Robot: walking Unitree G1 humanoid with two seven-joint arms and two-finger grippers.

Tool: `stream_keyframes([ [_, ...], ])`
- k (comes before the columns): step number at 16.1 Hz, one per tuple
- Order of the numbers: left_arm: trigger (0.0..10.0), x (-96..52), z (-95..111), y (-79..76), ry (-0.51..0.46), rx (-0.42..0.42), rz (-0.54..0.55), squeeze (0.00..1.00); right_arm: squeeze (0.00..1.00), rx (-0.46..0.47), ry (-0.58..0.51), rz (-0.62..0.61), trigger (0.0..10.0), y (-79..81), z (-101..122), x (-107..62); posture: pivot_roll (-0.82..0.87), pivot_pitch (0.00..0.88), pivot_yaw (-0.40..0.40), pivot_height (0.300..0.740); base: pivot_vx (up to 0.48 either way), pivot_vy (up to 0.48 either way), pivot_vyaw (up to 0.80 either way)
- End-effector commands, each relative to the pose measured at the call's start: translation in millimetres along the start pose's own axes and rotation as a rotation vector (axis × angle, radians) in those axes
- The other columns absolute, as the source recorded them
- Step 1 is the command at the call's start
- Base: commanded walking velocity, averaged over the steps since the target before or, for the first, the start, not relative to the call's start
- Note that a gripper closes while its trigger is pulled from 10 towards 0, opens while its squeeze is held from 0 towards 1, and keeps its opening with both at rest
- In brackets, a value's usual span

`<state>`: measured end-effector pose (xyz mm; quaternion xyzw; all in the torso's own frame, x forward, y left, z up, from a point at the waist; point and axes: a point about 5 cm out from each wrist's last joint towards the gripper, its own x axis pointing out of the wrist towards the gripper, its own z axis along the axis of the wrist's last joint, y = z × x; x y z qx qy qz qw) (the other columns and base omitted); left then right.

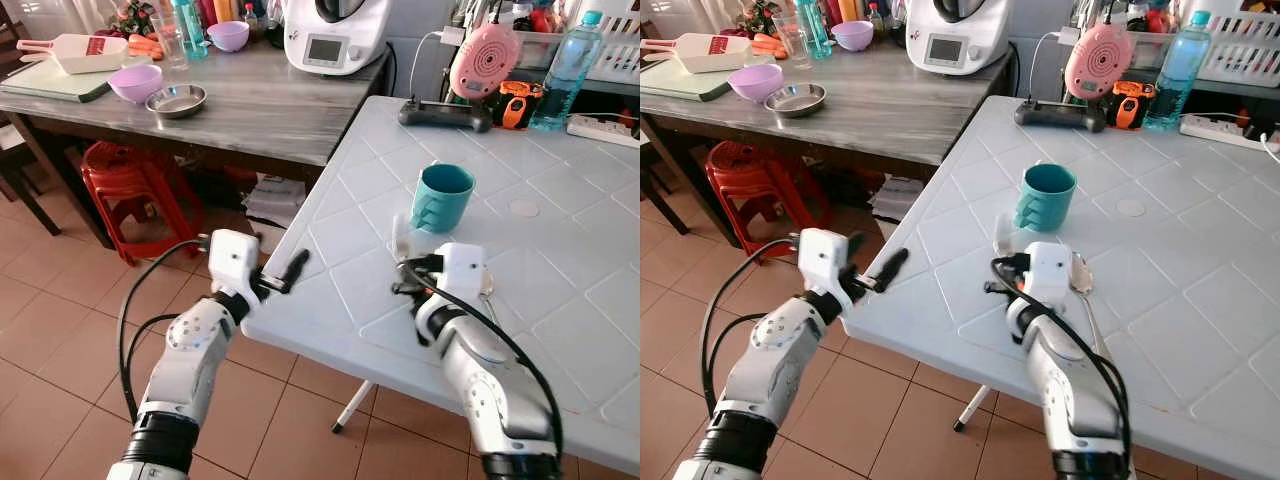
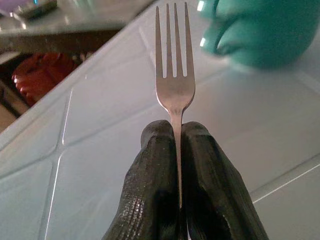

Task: Setting the table

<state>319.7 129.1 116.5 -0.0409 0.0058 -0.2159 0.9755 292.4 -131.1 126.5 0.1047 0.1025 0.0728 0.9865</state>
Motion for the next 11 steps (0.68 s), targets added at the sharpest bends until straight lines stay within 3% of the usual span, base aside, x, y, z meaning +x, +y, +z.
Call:
stream_keyframes([
  [1, 10.0, 1.7, 0.2, 8.6, 0.017, 0.004, 0.074, 0.00, 0.00, -0.011, -0.040, -0.003, 10.0, 0.9, 6.2, -3.3, -0.03, 0.037, 0.051, 0.740, 0.000, 0.000, 0.00],
  [3, 10.0, 4.9, 4.4, 13.5, -0.014, 0.040, 0.114, 0.00, 0.00, -0.043, -0.094, -0.011, 10.0, -0.8, 9.5, -8.2, -0.03, 0.030, 0.054, 0.740, 0.000, 0.000, 0.00],
  [5, 10.0, 6.4, 3.5, 13.2, -0.007, 0.017, 0.116, 0.00, 0.00, -0.046, -0.094, -0.006, 10.0, 1.2, 8.0, -9.9, -0.04, 0.030, 0.057, 0.740, 0.000, 0.000, 0.00],
  [11, 10.0, 8.4, 1.9, 10.3, -0.014, 0.020, 0.120, 0.00, 0.00, -0.059, -0.104, -0.008, 10.0, 1.9, 7.7, -9.3, -0.04, 0.030, 0.057, 0.740, 0.000, 0.000, -0.76],
])
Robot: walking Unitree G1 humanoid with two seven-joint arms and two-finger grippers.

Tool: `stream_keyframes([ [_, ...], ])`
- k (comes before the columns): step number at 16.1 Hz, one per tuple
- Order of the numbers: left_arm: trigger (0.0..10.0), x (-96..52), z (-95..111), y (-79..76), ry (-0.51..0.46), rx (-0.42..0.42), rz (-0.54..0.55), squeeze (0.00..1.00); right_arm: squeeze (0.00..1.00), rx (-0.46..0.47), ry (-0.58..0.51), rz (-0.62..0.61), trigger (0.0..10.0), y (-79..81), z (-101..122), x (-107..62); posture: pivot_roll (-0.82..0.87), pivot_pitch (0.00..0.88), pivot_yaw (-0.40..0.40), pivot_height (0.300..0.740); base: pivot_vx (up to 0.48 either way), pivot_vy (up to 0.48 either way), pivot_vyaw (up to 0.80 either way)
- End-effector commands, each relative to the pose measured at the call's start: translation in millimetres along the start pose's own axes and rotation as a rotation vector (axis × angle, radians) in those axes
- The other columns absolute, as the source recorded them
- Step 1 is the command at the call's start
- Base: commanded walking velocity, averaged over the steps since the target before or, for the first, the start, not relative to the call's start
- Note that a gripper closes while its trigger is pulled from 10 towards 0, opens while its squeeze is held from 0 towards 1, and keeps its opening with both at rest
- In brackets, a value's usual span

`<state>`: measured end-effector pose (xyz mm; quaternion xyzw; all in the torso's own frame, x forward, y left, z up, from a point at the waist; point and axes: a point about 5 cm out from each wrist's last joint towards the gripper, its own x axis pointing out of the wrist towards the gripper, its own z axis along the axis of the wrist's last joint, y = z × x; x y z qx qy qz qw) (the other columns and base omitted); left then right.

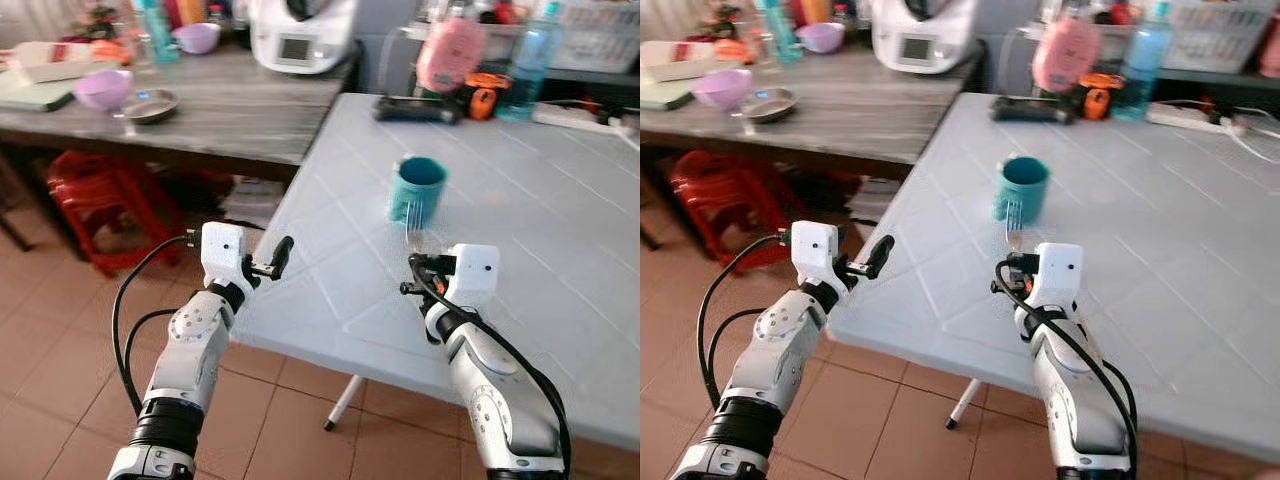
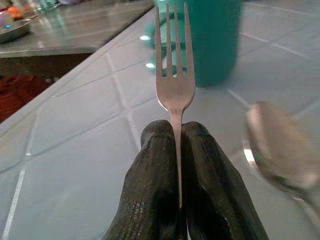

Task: Setting the table

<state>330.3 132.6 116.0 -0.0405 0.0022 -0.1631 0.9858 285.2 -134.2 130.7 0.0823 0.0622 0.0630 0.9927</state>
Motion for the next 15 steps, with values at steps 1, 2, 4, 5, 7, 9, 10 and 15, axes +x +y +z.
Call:
stream_keyframes([
  [1, 10.0, 0.5, 1.4, 2.6, -0.003, 0.018, 0.014, 0.00, 0.00, -0.010, -0.024, 0.008, 10.0, 3.1, 4.7, -0.5, -0.04, 0.030, 0.058, 0.740, 0.000, 0.000, -0.79],
  [2, 10.0, 0.6, 1.2, 2.8, -0.002, 0.018, 0.015, 0.00, 0.00, -0.010, -0.024, 0.008, 10.0, 3.2, 4.5, -0.3, -0.04, 0.031, 0.056, 0.740, 0.000, 0.000, -0.79],
  [4, 10.0, 1.0, 1.0, 3.1, -0.003, 0.021, 0.015, 0.00, 0.00, -0.010, -0.026, 0.009, 10.0, 3.6, 4.1, -0.1, -0.04, 0.031, 0.058, 0.740, 0.000, 0.122, -0.73],
  [5, 10.0, 1.2, 1.1, 3.1, -0.004, 0.023, 0.014, 0.00, 0.00, -0.010, -0.028, 0.008, 10.0, 3.5, 4.1, 0.0, -0.04, 0.030, 0.058, 0.740, 0.000, 0.247, -0.66],
  [7, 10.0, 1.5, 1.4, 3.5, -0.006, 0.027, 0.013, 0.00, 0.00, -0.011, -0.033, 0.006, 10.0, 3.5, 4.4, 0.0, -0.04, 0.030, 0.061, 0.740, 0.000, 0.253, -0.58],
  [9, 10.0, 1.8, 1.6, 3.4, -0.006, 0.030, 0.010, 0.00, 0.00, -0.012, -0.038, 0.005, 10.0, 3.8, 4.6, 0.0, -0.04, 0.029, 0.063, 0.740, 0.000, 0.263, 0.00],
  [10, 10.0, 2.3, 1.9, 2.6, -0.009, 0.030, 0.006, 0.00, 0.00, -0.013, -0.047, 0.007, 10.0, 4.2, 5.2, -0.3, -0.04, 0.029, 0.063, 0.740, 0.000, 0.300, 0.00],
  [15, 10.0, 2.8, 1.7, 1.9, -0.010, 0.034, 0.000, 0.00, 0.00, -0.015, -0.050, 0.002, 10.0, 3.6, 5.1, 0.0, -0.04, 0.029, 0.064, 0.740, 0.000, 0.299, 0.00],
])
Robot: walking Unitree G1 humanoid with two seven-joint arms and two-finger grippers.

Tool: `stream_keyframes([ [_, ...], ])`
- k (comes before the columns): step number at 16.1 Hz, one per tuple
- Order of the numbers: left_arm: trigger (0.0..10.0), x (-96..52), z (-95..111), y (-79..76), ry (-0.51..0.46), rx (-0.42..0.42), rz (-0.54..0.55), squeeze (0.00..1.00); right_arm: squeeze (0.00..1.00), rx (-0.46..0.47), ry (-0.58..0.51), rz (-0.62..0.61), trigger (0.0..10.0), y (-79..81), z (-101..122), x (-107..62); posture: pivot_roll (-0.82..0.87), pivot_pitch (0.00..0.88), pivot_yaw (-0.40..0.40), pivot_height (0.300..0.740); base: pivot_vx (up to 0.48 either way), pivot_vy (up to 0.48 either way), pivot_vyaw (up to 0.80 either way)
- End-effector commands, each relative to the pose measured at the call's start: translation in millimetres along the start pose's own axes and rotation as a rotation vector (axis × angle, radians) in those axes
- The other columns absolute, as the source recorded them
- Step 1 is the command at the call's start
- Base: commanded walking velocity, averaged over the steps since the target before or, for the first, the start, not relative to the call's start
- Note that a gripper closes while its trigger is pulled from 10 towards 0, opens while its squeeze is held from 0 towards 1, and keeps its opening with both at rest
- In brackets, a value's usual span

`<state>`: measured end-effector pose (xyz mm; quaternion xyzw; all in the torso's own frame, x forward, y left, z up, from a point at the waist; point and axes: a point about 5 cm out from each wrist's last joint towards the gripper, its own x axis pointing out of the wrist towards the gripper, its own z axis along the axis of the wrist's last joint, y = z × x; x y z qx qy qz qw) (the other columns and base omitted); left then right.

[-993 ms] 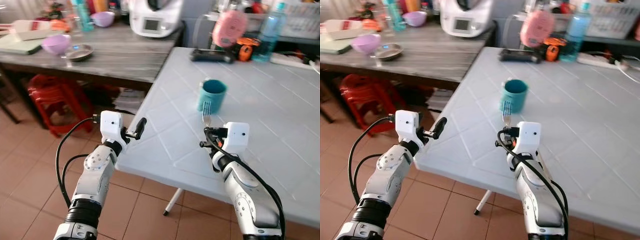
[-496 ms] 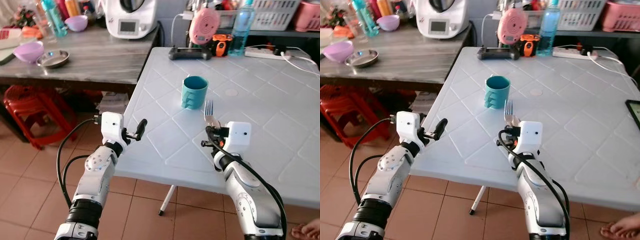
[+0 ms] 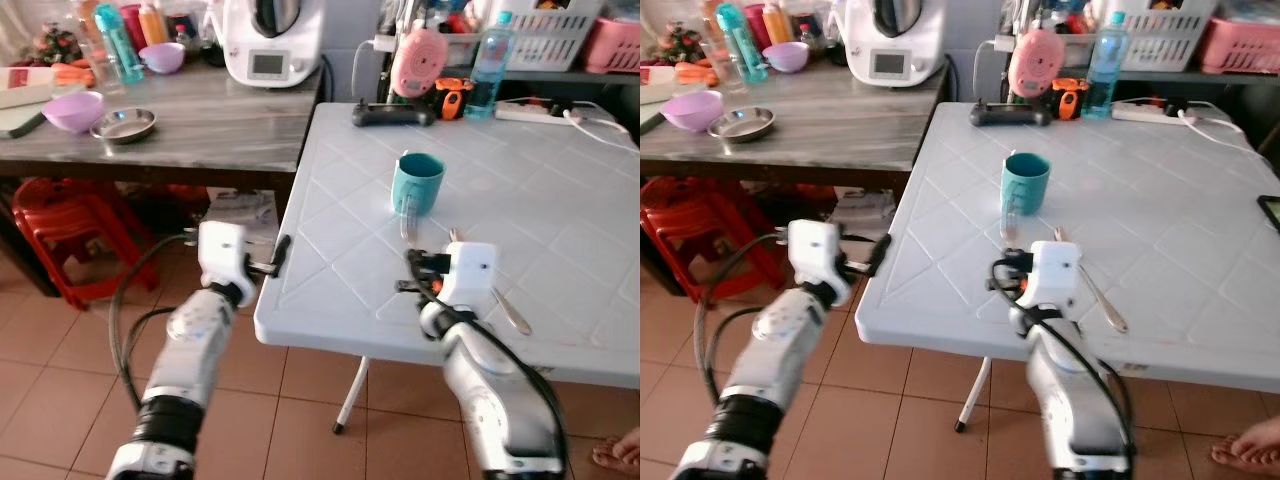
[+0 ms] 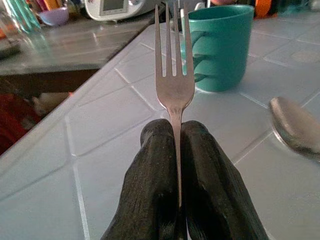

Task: Setting the table

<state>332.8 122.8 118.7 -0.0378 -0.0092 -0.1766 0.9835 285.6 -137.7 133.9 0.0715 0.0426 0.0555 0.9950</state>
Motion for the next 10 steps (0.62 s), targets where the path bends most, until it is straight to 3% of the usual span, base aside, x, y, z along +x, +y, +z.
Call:
stream_keyframes([
  [1, 10.0, -2.9, -0.3, 10.2, 0.011, 0.026, 0.028, 0.00, 0.00, 0.010, -0.010, 0.013, 10.0, 6.3, 1.4, 0.3, -0.04, 0.029, 0.064, 0.740, 0.000, 0.300, 0.00],
  [10, 10.0, -1.4, -0.6, 8.2, 0.006, 0.030, 0.022, 0.00, 0.00, 0.012, -0.009, 0.007, 10.0, 6.0, -0.1, 0.9, -0.04, 0.028, 0.066, 0.740, 0.000, 0.300, -0.51],
])
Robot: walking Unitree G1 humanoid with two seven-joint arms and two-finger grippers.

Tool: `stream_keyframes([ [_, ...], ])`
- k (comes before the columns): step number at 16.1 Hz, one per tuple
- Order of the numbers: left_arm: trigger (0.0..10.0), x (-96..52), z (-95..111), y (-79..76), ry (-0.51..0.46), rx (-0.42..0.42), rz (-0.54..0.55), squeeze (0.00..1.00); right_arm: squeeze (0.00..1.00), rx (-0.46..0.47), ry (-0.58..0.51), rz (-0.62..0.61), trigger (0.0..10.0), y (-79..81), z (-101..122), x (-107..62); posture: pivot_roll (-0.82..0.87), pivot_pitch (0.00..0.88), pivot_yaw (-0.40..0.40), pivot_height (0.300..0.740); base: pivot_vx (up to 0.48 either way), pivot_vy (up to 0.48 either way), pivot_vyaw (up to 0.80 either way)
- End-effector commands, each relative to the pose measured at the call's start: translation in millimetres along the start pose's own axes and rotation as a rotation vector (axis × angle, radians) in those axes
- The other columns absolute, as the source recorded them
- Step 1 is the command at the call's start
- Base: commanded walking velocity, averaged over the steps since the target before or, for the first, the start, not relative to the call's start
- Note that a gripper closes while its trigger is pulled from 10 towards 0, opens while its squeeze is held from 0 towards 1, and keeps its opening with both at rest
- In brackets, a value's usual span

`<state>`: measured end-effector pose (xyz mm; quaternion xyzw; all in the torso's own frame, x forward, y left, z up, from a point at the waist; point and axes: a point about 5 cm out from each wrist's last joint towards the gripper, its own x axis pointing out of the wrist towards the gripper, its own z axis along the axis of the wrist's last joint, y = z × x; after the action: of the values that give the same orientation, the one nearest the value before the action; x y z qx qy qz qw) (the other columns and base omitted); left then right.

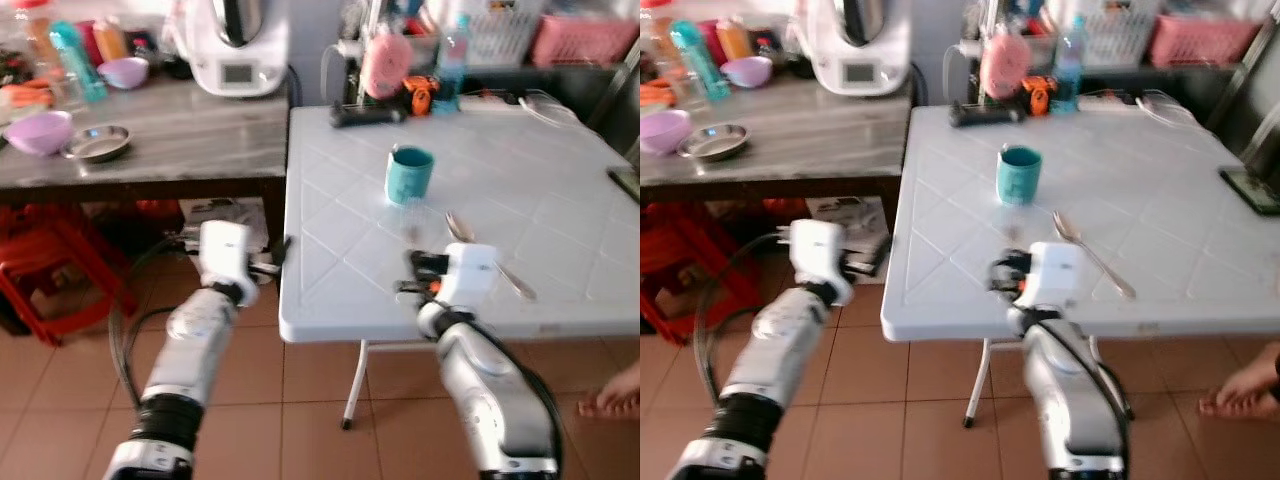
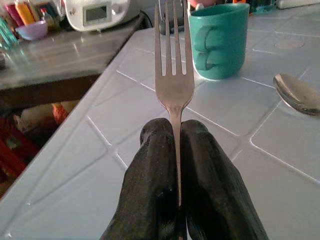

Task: Setting the table

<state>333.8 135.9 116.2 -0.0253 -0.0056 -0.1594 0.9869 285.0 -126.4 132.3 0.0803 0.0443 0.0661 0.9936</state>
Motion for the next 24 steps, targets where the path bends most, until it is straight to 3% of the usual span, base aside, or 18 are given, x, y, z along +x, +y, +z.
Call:
stream_keyframes([
  [1, 10.0, 2.3, 1.1, -5.4, -0.006, 0.006, -0.014, 0.00, 0.00, -0.005, -0.013, -0.015, 10.0, -5.0, 3.3, 0.0, -0.04, 0.029, 0.066, 0.740, 0.000, 0.296, -0.41],
  [24, 10.0, 3.6, -1.0, -8.8, -0.005, 0.012, -0.022, 0.00, 0.00, 0.008, -0.005, -0.020, 10.0, -8.5, -0.3, -1.4, -0.04, 0.023, 0.065, 0.740, 0.000, 0.325, -0.02],
])
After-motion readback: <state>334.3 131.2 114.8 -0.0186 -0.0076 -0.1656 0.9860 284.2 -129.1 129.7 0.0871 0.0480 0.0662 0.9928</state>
